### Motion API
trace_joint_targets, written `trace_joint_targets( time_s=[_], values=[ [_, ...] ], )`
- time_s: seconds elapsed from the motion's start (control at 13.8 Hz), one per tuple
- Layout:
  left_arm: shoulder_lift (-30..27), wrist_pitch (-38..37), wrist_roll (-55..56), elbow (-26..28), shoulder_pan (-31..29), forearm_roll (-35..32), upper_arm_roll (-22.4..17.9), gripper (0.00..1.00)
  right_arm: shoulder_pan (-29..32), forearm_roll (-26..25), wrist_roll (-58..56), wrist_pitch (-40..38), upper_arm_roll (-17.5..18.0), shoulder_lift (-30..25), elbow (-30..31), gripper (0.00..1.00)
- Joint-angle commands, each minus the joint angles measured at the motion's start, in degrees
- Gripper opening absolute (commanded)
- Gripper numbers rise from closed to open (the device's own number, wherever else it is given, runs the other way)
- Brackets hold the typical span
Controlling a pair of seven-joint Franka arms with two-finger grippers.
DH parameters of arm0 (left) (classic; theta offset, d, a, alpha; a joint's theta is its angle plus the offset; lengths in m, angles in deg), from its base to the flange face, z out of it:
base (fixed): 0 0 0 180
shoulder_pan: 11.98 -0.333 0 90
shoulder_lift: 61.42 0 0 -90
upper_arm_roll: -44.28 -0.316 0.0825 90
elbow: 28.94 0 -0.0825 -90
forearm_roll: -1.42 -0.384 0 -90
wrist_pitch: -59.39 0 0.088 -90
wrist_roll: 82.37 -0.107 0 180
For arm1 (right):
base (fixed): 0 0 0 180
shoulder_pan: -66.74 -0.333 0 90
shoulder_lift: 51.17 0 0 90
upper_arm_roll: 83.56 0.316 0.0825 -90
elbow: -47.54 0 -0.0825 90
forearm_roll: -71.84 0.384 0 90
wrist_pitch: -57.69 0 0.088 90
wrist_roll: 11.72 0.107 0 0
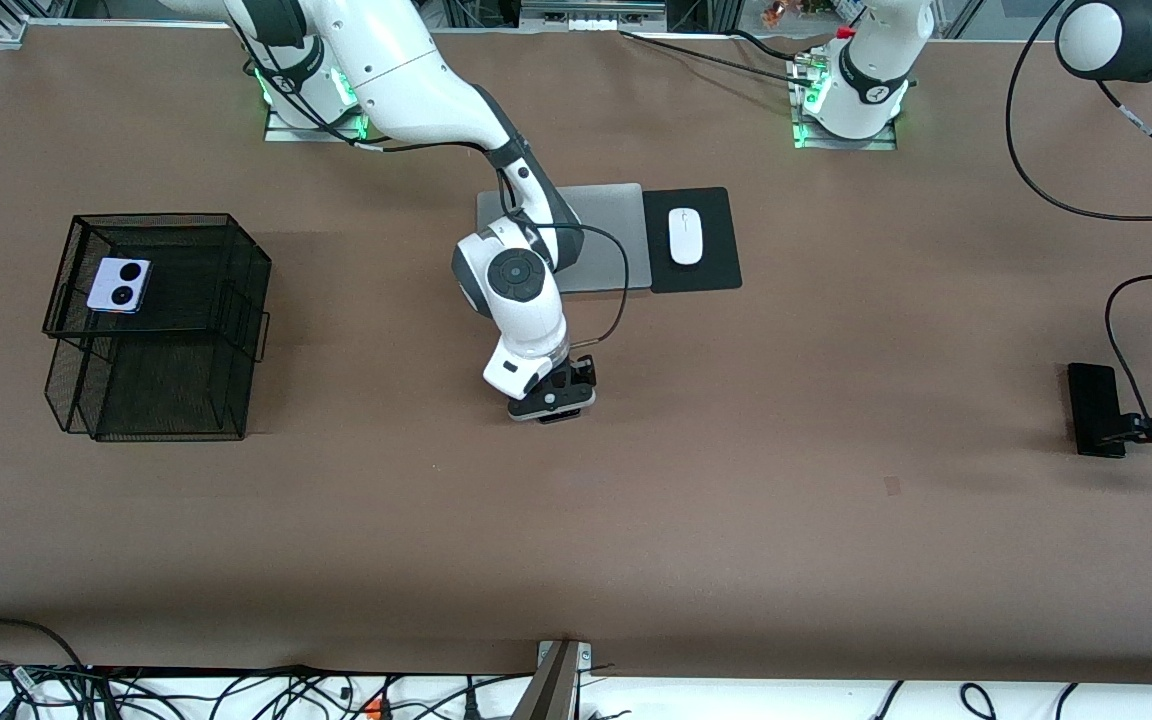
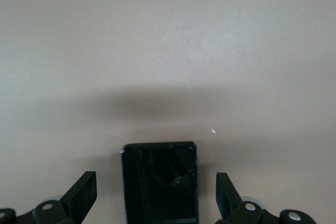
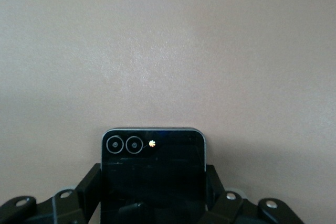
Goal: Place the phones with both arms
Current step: 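Carry the flip phone toward the basket while the left gripper reaches the slab phone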
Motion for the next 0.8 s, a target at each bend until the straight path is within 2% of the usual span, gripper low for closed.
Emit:
trace_joint_targets(
  time_s=[0.0, 0.14, 0.36, 0.51, 0.72],
  values=[
    [-1.27, 0.98, -2.63, 3.77, -0.2, -1.11, 0.12, 1.0, -0.03, -0.07, -0.47, -7.56, -2.65, -5.74, 0.1, 0.0],
    [-1.27, 3.07, -3.59, 5.96, -1.07, -1.11, 0.12, 1.0, -0.03, -0.16, -0.55, -16.43, -6.51, -11.62, 0.27, 0.0],
    [-1.27, 3.35, -4.13, 6.23, -1.43, -1.11, 0.03, 1.0, -0.03, -0.25, -1.17, -31.11, -14.16, -19.36, 0.36, 0.0],
    [-1.27, 3.35, -4.21, 6.41, -1.95, -1.11, -0.06, 1.0, -0.03, -0.33, -4.75, -40.7, -19.95, -23.76, 0.45, 0.0],
    [-1.27, 3.44, -4.21, 6.94, -2.83, -1.11, -0.06, 1.0, -0.03, -0.25, -13.71, -51.26, -30.14, -26.85, 1.58, 0.0]
  ],
)
